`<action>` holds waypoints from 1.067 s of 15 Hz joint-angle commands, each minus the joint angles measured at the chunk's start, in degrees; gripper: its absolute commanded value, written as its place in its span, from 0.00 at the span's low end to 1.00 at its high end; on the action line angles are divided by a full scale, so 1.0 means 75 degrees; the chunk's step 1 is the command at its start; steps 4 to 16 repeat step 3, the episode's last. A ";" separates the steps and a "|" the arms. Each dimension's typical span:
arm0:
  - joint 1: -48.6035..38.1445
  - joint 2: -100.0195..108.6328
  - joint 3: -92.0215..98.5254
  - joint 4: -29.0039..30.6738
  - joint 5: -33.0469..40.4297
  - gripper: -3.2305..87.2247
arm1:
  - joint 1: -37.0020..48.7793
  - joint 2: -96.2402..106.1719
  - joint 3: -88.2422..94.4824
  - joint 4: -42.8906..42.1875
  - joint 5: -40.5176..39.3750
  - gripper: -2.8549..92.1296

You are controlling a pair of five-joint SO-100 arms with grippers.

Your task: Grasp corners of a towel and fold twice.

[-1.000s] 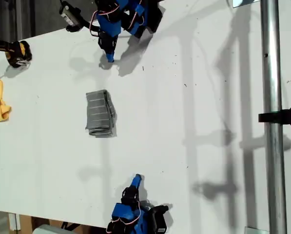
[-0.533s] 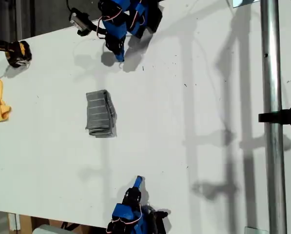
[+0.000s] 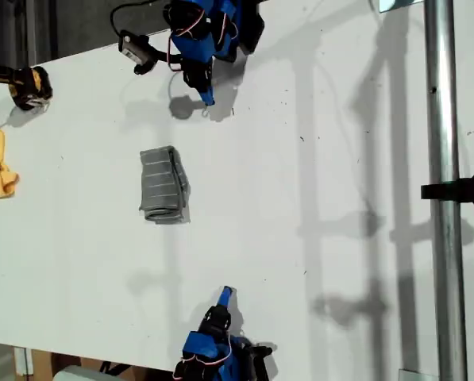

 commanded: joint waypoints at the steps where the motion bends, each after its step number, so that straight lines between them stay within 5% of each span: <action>1: -0.0047 0.0035 0.0047 0.0012 0.0059 0.09 | -0.0059 -0.0035 -0.0199 0.0023 0.0047 0.04; 16: -0.0047 0.0035 0.0047 0.0012 0.0059 0.09 | -0.0059 -0.0035 -0.0199 0.0023 0.0047 0.04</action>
